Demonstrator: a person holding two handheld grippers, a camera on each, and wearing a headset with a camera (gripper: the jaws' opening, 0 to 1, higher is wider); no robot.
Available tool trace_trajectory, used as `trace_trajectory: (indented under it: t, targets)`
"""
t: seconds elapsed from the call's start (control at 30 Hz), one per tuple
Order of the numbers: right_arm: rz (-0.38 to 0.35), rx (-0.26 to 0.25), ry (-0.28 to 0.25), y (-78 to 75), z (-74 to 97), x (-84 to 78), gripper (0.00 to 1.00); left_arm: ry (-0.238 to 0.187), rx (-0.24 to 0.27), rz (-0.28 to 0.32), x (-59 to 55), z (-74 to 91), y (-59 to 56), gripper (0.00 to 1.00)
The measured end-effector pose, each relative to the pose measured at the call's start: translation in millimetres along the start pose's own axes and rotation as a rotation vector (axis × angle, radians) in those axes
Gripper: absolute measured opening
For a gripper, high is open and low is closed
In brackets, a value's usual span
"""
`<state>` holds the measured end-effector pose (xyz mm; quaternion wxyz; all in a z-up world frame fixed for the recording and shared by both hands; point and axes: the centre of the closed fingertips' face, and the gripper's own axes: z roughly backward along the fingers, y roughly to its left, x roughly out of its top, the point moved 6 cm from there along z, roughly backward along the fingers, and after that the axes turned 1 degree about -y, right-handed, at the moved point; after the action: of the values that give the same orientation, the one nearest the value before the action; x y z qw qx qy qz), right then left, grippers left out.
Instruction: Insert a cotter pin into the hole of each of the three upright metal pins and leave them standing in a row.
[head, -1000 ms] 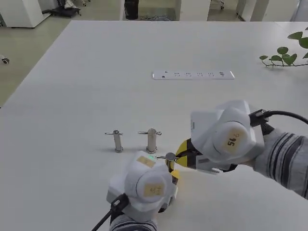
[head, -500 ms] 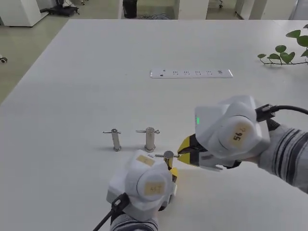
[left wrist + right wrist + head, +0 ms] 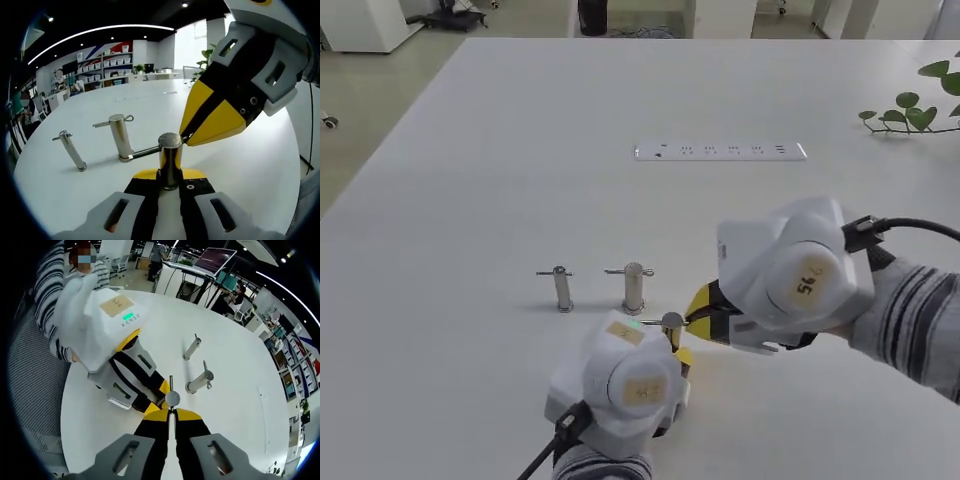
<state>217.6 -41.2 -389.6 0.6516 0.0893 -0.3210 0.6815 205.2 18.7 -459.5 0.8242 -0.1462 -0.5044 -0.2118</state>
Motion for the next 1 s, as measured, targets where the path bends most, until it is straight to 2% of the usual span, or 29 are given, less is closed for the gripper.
trace_trajectory:
  t: [0.23, 0.37, 0.43, 0.53, 0.63, 0.73, 0.8, 0.83, 1.0]
  targets:
    - [-0.009, -0.002, -0.013, 0.7, -1.2, -0.1, 0.00, 0.006, -0.007, -0.008, 0.2, -0.3, 0.0, 0.11]
    - [-0.009, 0.000, -0.013, 1.6, -2.8, 0.5, 0.00, 0.011, -0.005, -0.034, 0.5, -0.2, -1.0, 0.11]
    - [-0.007, -0.001, -0.012, 1.7, -2.9, 0.3, 0.04, 0.019, -0.020, -0.013, 1.2, 0.5, -1.7, 0.14]
    - [-0.050, -0.004, -0.004, -0.2, -2.2, -2.3, 0.10, 0.024, -0.033, -0.017, 1.1, 2.0, -2.1, 0.20]
    - [-0.114, 0.001, -0.042, -2.6, -1.3, -0.2, 0.11, 0.026, -0.046, -0.025, 0.2, 5.8, -2.2, 0.27]
    - [-0.167, 0.012, -0.073, -5.0, -1.7, 3.3, 0.12, 0.036, -0.058, -0.008, -0.9, 9.2, -0.9, 0.33]
    - [-0.192, 0.022, -0.091, -6.0, -3.6, 6.0, 0.13, 0.026, -0.070, 0.002, -2.3, 12.5, 0.5, 0.35]
    - [-0.208, 0.027, -0.094, -6.6, -5.8, 6.6, 0.13, 0.033, -0.071, 0.003, -3.7, 14.1, 1.6, 0.37]
    - [-0.259, 0.055, -0.094, -5.9, -16.6, 5.4, 0.13, 0.009, -0.087, 0.000, 0.6, 21.0, 3.9, 0.43]
